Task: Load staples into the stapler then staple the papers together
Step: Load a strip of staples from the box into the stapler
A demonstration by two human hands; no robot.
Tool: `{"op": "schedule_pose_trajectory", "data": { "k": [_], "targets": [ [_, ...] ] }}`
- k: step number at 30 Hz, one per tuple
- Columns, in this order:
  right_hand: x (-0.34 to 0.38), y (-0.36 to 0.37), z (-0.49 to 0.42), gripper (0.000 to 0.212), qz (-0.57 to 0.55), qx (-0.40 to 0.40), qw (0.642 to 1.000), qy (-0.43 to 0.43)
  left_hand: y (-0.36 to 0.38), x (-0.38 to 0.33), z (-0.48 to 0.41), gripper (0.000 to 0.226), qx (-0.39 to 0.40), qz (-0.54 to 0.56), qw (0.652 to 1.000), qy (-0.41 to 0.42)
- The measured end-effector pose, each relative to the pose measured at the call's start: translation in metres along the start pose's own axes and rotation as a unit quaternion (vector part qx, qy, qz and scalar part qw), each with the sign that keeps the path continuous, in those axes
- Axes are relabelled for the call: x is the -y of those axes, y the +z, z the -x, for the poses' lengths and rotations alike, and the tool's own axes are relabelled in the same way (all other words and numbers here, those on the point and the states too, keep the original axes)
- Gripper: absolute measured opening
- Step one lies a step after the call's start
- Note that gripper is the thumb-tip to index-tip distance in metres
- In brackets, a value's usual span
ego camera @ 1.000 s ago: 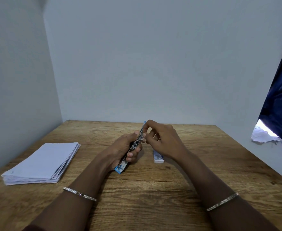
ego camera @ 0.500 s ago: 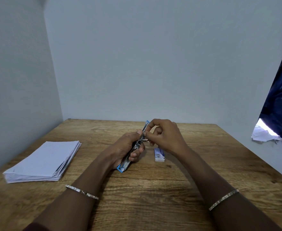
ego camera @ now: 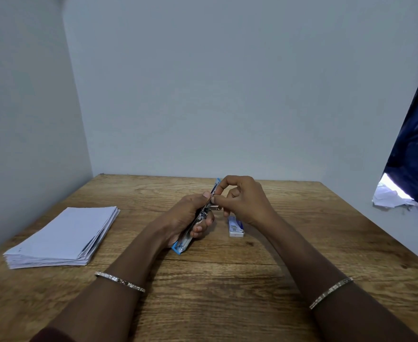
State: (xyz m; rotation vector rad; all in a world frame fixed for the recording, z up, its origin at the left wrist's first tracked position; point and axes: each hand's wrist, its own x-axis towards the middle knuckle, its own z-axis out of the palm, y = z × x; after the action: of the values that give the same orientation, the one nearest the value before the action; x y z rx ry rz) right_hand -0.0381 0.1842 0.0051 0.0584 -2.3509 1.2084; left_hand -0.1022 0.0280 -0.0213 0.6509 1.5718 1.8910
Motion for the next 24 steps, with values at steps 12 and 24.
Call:
{"op": "schedule_pose_trajectory", "data": {
  "k": [12, 24],
  "targets": [
    [-0.0047, 0.0050, -0.0012, 0.011, -0.081, 0.031, 0.996, 0.000, -0.0017, -0.0005, -0.0016, 0.039, -0.010, 0.010, 1.000, 0.000],
    [-0.0066, 0.0009, -0.0027, 0.006, -0.118, 0.041, 0.992, -0.024, -0.0023, -0.0024, -0.0033, 0.035, -0.023, 0.028, 0.999, -0.013]
  ]
}}
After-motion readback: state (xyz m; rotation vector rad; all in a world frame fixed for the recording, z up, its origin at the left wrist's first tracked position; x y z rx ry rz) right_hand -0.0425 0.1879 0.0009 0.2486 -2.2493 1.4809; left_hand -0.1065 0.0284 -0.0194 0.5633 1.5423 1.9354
